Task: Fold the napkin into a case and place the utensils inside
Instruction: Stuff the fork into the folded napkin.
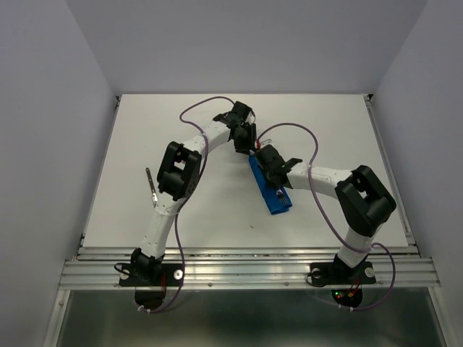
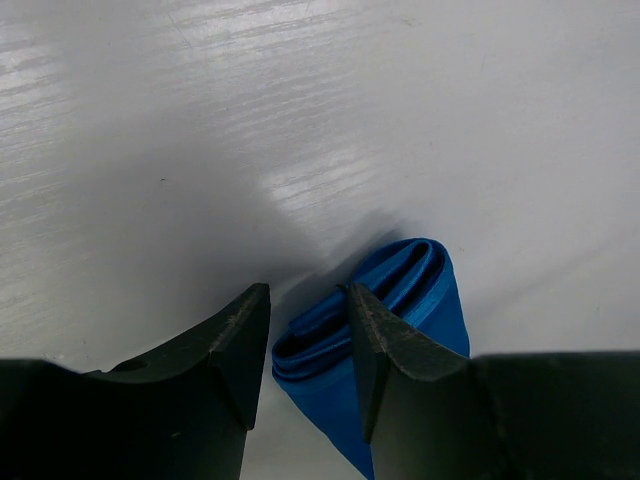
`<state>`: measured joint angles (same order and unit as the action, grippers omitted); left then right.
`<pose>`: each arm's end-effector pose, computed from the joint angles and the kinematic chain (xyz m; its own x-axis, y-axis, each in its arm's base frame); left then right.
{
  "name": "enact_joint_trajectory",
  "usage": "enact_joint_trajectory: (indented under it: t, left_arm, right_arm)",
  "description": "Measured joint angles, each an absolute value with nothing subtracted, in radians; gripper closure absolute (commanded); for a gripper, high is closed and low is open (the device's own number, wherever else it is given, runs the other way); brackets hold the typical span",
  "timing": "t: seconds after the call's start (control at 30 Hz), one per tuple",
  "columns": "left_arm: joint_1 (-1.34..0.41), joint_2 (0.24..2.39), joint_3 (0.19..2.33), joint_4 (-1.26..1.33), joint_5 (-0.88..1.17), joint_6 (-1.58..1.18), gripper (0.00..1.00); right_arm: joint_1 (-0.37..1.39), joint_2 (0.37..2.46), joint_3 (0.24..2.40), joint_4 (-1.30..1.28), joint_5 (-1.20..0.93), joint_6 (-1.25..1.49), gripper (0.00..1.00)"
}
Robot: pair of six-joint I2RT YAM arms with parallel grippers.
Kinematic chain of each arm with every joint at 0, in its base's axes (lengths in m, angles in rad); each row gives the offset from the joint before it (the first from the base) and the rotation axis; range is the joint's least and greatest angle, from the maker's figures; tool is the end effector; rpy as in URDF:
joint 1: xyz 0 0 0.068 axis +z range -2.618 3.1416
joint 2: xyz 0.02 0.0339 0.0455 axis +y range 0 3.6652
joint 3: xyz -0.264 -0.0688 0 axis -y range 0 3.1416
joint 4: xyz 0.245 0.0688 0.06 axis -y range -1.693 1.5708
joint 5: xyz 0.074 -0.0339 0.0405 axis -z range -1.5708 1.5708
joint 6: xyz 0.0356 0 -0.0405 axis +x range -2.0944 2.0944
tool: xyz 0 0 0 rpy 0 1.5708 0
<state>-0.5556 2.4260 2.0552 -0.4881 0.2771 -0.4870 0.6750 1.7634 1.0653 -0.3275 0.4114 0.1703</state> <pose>0.4537 -0.2931 0.1719 -0.8769 0.0146 -0.4804 0.2815 0.8258 -0.4888 0.2838 0.2089 0.1699 -0.7275 -0.3833 -0.5690 -0.2918 0.9235 -0.2491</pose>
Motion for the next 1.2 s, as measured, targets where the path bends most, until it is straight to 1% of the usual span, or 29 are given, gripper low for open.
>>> enact_joint_trajectory:
  t: [0.03,0.07,0.13,0.27,0.43,0.5,0.53,0.63,0.67,0.73,1.2]
  left_arm:
    - [-0.556,2.426,2.055,-0.487,0.278,-0.487,0.52]
    - [-0.556,2.426,2.055,-0.487,0.278,-0.487,0.52]
    - [-0.556,2.426,2.054,-0.486,0.278,-0.487,0.52]
    - [-0.556,2.426,2.054,-0.486,0.278,-0.487,0.52]
    - [-0.556,2.426,2.054,-0.486,0.278,-0.487,0.52]
    - [-0.556,2.426,2.054,-0.486,0.278,-0.487,0.52]
    - [-0.556,2.426,2.054,-0.486,0.278,-0.487,0.52]
    - [-0.557,2.426,2.054,-0.485,0.277,-0.487,0.52]
    - [-0.557,2.426,2.054,-0.485,0.277,-0.487,0.52]
    - [-0.557,2.426,2.054,-0.485,0.277,-0.487,0.52]
    - [-0.557,2.426,2.054,-0.485,0.277,-0.487,0.52]
  right_arm:
    - [0.675,1.763,1.065,-0.327,0.413,0.174,0.71]
    - [0.675,1.763,1.065,-0.324,0.416,0.171,0.63]
    - [0.675,1.763,1.064,-0.320,0.419,0.175,0.62]
    - [0.675,1.753,1.048,-0.309,0.418,0.180,0.63]
    - [0.675,1.728,1.016,-0.305,0.411,0.192,0.67]
    - [0.675,1.723,1.009,-0.304,0.411,0.199,0.71]
    - [0.675,1.721,1.002,-0.302,0.411,0.201,0.78]
    - [0.675,1.716,0.984,-0.295,0.411,0.210,0.92]
    - [0.675,1.712,0.980,-0.293,0.411,0.210,0.94]
    - [0.675,1.701,0.972,-0.287,0.411,0.212,0.95]
    - [0.667,1.693,0.970,-0.283,0.423,0.213,0.96]
